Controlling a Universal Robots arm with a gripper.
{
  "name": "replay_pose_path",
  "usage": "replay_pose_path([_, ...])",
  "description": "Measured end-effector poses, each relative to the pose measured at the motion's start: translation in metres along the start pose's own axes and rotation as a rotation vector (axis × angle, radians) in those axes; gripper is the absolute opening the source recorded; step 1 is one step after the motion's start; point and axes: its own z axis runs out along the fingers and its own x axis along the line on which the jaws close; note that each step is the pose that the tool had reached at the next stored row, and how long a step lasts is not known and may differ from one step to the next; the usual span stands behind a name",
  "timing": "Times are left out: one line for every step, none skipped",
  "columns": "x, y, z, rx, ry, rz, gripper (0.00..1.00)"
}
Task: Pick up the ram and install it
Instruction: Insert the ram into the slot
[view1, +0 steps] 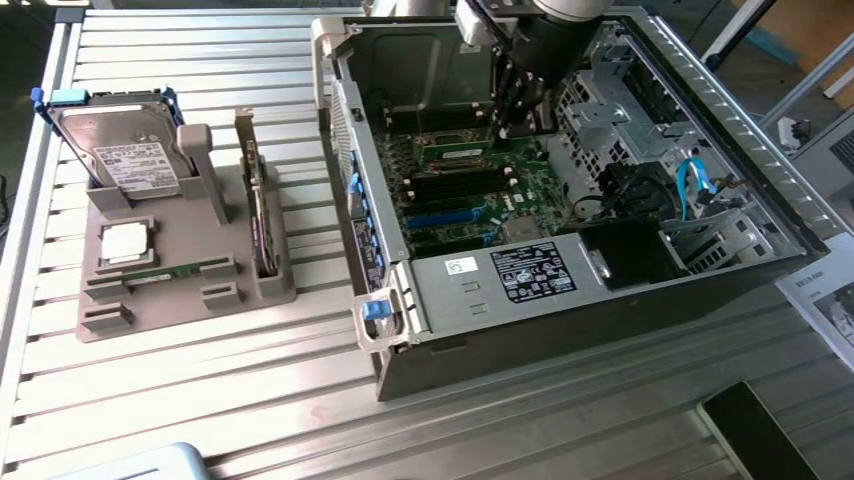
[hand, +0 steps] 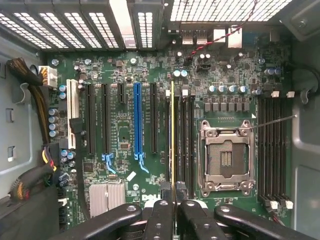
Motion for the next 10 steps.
replay_pose_path([0.0,-0.0022,0.0001,0.0,-0.0001,0.0,0.12])
replay_pose_path([-0.0001,-0.0054,0.0,0.0,0.0,0.0,0.12])
replay_pose_path([-0.0001,-0.0071,0.0,0.0,0.0001,0.0,0.12])
replay_pose_path([-0.0002,-0.0088,0.0001,-0.0001,0.0,0.0,0.12])
replay_pose_path([-0.0002,-0.0093,0.0001,0.0,0.0,0.0,0.12])
replay_pose_path([-0.0002,-0.0093,0.0,0.0,0.0001,0.0,0.12])
replay_pose_path([-0.0003,-0.0094,0.0009,0.0003,-0.0002,0.0,0.12])
replay_pose_path([-0.0001,-0.0094,0.0032,0.0015,0.0001,0.0,0.12])
replay_pose_path([0.0,-0.0094,0.0056,0.0027,0.0,0.0,0.12])
replay_pose_path([0.0,-0.0094,0.0075,0.0037,-0.0002,0.0,0.12])
